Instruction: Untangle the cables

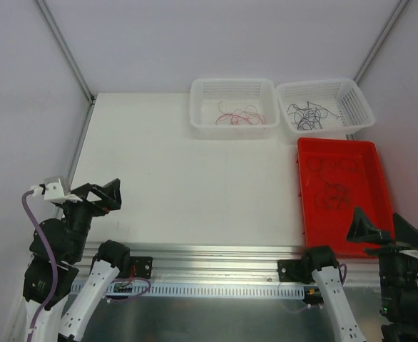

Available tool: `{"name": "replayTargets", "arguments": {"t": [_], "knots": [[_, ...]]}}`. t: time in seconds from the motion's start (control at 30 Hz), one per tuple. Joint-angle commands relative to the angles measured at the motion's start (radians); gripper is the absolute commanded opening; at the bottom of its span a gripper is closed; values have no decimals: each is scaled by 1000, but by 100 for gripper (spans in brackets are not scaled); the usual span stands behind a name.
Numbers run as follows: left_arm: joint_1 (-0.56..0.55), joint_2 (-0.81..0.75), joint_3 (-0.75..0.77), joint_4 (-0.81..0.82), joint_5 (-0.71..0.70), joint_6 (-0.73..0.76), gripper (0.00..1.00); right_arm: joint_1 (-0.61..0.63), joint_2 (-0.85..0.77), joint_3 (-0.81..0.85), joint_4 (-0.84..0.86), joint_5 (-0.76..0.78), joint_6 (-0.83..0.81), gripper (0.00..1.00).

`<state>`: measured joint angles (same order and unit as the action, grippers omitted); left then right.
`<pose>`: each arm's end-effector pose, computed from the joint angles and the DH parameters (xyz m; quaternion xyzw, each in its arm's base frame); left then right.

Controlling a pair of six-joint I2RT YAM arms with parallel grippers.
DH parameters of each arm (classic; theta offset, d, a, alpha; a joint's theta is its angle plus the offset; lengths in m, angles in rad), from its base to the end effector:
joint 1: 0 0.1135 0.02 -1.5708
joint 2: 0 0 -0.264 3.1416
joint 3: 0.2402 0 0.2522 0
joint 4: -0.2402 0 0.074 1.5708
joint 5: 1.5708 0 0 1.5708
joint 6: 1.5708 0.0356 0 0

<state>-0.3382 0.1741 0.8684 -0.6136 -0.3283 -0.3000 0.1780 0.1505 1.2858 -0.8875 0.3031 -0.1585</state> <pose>0.0200 0.0051 0.3708 -0.1073 0.6711 -0.1223 0.7233 -0.0841 -0.0259 0.4270 0.0158 0.6186 -0.0851 0.7809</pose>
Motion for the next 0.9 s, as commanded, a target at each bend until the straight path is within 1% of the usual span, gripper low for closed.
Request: {"name": "replayTargets", "arguments": {"t": [0.0,0.03,0.07,0.13,0.2,0.33,0.53,0.67,0.8,0.87], "knots": [[8,-67,-35,-52,-6,-22,99,-2,-90,-66,-60,16,-49,97],[8,-82,-43,-58,-6,-13,99,-2,-115,-84,-62,18,-53,97],[8,-109,-55,-66,-9,-11,99,-3,-173,-124,-62,19,-62,97],[8,-142,-83,-71,-12,-13,99,-2,-219,-160,-50,16,-73,97],[10,-211,-104,-71,-11,-14,99,-3,-268,-209,-39,19,-75,97],[8,-333,-175,-74,-64,-40,99,-2,-295,-255,-47,11,-85,97],[8,-335,-233,-92,-63,-62,99,-2,-296,-282,-54,28,-72,97],[8,-334,-236,-95,-104,-74,99,-3,-304,-298,-53,31,-56,97],[8,-334,-241,-94,-57,-79,99,-2,-310,-302,-56,51,-55,97],[8,-335,-241,-97,-61,-80,99,-2,-308,-299,-56,60,-56,97]]}}
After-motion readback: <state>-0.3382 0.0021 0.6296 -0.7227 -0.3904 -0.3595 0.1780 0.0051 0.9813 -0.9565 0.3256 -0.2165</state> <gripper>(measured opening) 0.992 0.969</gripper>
